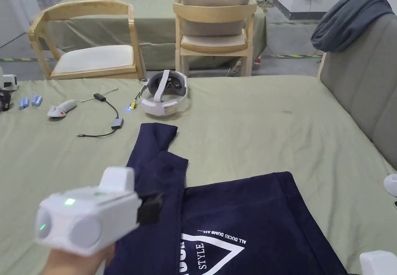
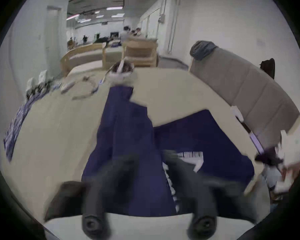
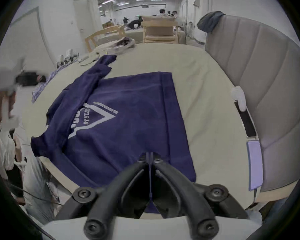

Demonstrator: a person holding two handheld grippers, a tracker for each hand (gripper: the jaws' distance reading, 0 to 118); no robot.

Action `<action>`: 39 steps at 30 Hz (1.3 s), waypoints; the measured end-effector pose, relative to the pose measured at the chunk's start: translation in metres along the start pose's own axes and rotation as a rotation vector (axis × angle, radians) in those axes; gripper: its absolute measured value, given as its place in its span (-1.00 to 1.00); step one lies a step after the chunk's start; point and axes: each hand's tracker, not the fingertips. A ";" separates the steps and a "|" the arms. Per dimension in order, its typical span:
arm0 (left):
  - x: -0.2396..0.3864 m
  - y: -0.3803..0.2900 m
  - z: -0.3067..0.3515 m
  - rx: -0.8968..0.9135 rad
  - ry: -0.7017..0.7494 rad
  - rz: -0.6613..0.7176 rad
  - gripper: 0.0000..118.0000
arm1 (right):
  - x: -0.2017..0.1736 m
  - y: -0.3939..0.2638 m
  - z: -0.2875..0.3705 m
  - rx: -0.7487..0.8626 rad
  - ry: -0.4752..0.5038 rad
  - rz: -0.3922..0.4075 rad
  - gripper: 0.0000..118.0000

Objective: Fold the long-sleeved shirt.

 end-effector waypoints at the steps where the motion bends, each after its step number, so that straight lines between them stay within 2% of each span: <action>1: -0.003 0.018 -0.038 -0.031 -0.003 0.012 0.87 | -0.002 0.000 -0.003 -0.005 0.009 -0.009 -1.00; 2: -0.002 0.033 -0.069 -0.051 0.017 -0.001 0.75 | -0.004 0.000 -0.005 -0.010 0.016 -0.014 -1.00; 4: -0.018 0.058 -0.138 -0.036 0.067 -0.030 0.65 | -0.004 -0.005 -0.007 -0.025 0.035 -0.028 -1.00; 5: 0.001 0.054 -0.159 -0.008 0.123 -0.095 0.56 | -0.004 -0.007 -0.009 -0.032 0.038 -0.041 -1.00; 6: 0.001 0.054 -0.184 -0.025 0.139 -0.103 0.50 | -0.004 -0.008 -0.010 -0.044 0.049 -0.046 -1.00; 8: 0.000 0.045 -0.234 -0.123 0.174 -0.126 0.51 | -0.002 -0.010 -0.011 -0.073 0.062 -0.073 -1.00; 9: 0.025 0.039 -0.213 -0.158 0.203 -0.140 0.50 | -0.001 -0.012 -0.012 -0.079 0.054 -0.084 -1.00; 11: 0.031 0.020 -0.229 -0.211 0.210 -0.145 0.37 | 0.004 -0.017 -0.013 -0.091 0.041 -0.079 -1.00; 13: 0.021 0.013 -0.258 -0.318 0.284 -0.135 0.10 | 0.010 -0.022 -0.012 -0.098 0.017 -0.088 -1.00; 14: 0.020 0.012 -0.251 -0.253 0.221 -0.105 0.09 | 0.012 -0.024 -0.010 -0.097 0.015 -0.090 -1.00; 15: 0.023 0.017 -0.248 -0.235 0.225 -0.084 0.01 | 0.013 -0.026 -0.009 -0.097 0.015 -0.092 -1.00; 16: 0.026 0.019 -0.245 -0.272 0.183 -0.092 -0.28 | 0.014 -0.028 -0.009 -0.100 0.010 -0.102 -1.00; 17: 0.025 0.025 -0.236 -0.269 0.144 -0.098 -0.66 | 0.015 -0.030 -0.008 -0.102 0.006 -0.106 -1.00; 18: 0.027 0.026 -0.233 -0.268 0.152 -0.111 -0.93 | 0.016 -0.031 -0.008 -0.104 0.005 -0.104 -1.00; 19: 0.029 0.025 -0.226 -0.278 0.200 -0.146 -0.93 | 0.016 -0.034 -0.008 -0.106 0.002 -0.102 -1.00; 21: 0.016 0.031 -0.235 -0.323 0.179 -0.130 -0.93 | 0.016 -0.038 -0.006 -0.099 -0.001 -0.099 -1.00; 24: 0.010 0.045 -0.191 -0.205 0.130 -0.083 -0.94 | 0.012 -0.037 0.001 -0.073 0.024 -0.100 -1.00; 28: 0.030 0.041 -0.048 -0.014 0.042 -0.058 -0.93 | 0.000 -0.028 0.011 -0.044 0.033 -0.052 -1.00; 30: 0.018 0.020 -0.026 -0.016 -0.018 -0.032 -0.93 | -0.004 -0.025 0.011 -0.037 0.044 -0.029 -1.00; 32: 0.018 -0.020 0.009 -0.096 -0.097 -0.017 -0.93 | -0.010 -0.021 0.007 -0.030 0.056 -0.010 -1.00; 39: 0.012 -0.174 0.019 -0.428 -0.137 0.079 -0.93 | -0.035 -0.011 -0.001 -0.008 0.109 0.036 -1.00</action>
